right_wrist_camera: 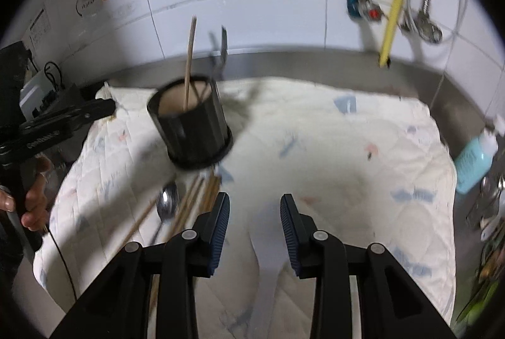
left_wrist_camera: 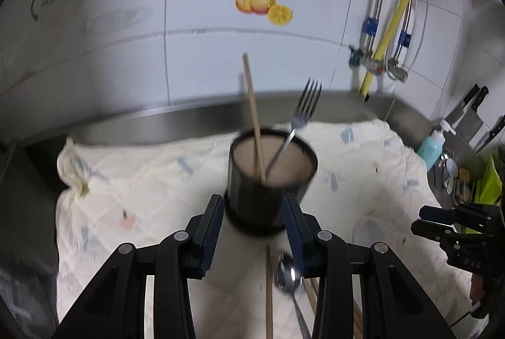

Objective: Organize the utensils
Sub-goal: 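Move the right tool over the white rice paddle while the left tool approaches another chopstick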

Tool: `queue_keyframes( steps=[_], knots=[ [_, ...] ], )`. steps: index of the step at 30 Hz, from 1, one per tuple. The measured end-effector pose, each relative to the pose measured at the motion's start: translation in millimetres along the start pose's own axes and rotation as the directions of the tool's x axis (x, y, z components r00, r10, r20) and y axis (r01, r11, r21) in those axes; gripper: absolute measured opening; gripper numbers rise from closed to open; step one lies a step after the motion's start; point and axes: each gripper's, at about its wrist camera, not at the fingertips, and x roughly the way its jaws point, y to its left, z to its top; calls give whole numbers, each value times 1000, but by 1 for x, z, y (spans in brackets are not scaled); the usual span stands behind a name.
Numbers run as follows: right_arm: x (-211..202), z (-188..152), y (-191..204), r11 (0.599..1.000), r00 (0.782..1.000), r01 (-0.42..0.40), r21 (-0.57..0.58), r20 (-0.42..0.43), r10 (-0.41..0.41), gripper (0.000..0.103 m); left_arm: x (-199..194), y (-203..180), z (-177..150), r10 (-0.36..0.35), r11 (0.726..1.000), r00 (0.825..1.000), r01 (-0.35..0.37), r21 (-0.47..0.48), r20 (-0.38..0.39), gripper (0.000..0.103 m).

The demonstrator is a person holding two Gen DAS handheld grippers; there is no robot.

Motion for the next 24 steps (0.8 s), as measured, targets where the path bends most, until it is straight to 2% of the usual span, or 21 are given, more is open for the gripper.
queue_keyframes(
  steps=[7,8,11,12,24],
  knots=[
    [14,-29,-6,1000,996,-12,22,-84,14,37,1,-5,-45,13,1000,996,-13,-4,-93,42],
    [20,-32,-7,1000,994,-12,22,-105,14,40,2,-5,-50,14,1000,995,-14,-3,-102,42],
    [28,-36,-7,1000,992,8,21,-125,-5,58,12,-5,-58,13,1000,991,-14,-7,-133,43],
    [33,-36,-9,999,991,7,31,-132,-3,59,15,-4,-64,9,1000,989,-11,-14,-149,43],
    [75,-28,-14,999,977,27,31,-213,-19,64,54,1,-85,-25,1000,962,22,-13,-270,43]
  ],
)
